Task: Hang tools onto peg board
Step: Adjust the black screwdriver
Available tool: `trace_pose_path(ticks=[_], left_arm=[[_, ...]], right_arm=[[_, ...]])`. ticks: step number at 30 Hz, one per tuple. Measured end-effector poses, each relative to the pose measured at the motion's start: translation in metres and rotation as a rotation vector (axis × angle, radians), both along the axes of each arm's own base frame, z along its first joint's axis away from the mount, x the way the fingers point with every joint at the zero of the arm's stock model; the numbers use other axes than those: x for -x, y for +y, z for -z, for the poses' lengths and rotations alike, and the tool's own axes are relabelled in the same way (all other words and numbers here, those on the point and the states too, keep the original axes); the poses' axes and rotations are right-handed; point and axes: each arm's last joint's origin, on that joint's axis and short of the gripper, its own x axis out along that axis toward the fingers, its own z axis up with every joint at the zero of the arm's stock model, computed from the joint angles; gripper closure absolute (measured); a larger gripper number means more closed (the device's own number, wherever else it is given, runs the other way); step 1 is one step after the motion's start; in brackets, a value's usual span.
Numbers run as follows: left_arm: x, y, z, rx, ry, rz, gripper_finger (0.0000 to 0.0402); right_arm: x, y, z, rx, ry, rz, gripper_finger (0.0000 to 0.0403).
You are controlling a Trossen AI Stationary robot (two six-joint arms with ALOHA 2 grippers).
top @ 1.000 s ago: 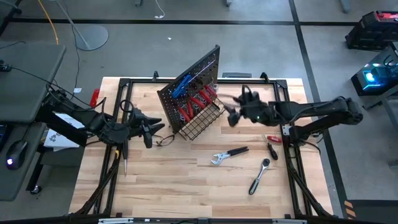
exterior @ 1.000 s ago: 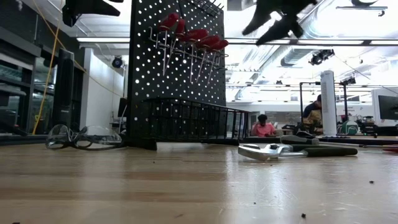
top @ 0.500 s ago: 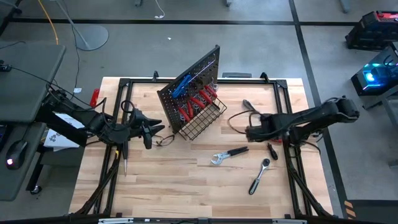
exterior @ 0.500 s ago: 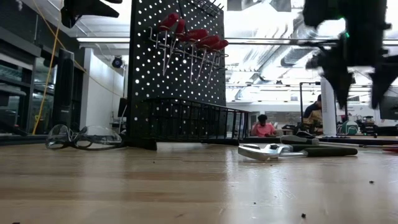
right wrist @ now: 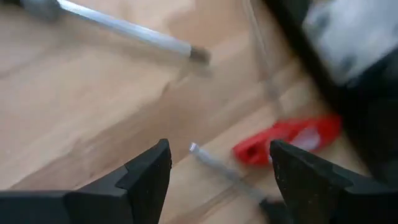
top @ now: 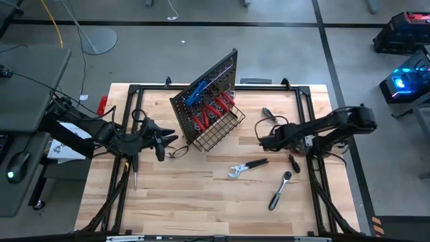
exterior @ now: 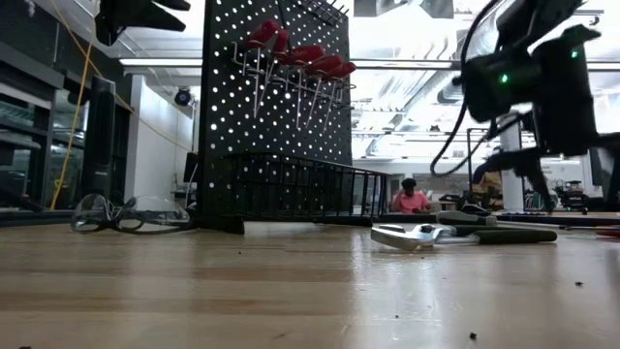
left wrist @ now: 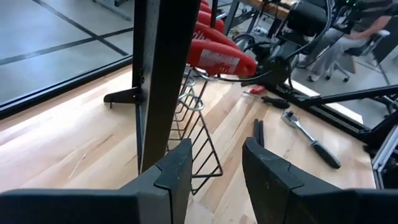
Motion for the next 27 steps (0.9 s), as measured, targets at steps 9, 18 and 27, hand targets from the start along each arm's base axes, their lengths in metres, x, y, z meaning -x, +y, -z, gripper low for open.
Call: trace_pose_path(ticks=[9, 18, 27], left_arm=[[0.0, 0.0, 0.0, 0.025, -0.011, -0.005, 0.0277], [0.0, 0.0, 0.0, -0.001, 0.001, 0.001, 0.0277], [0.0, 0.0, 0.0, -0.002, 0.002, -0.001, 0.0277]], right_arm=[[0.005, -0.006, 0.015, 0.06, 0.113, 0.174, 0.0142], [0.003, -0.018, 0.04, 0.015, 0.218, 0.242, 0.0142], [-0.006, -0.011, 0.045, 0.019, 0.179, 0.167, 0.0142]])
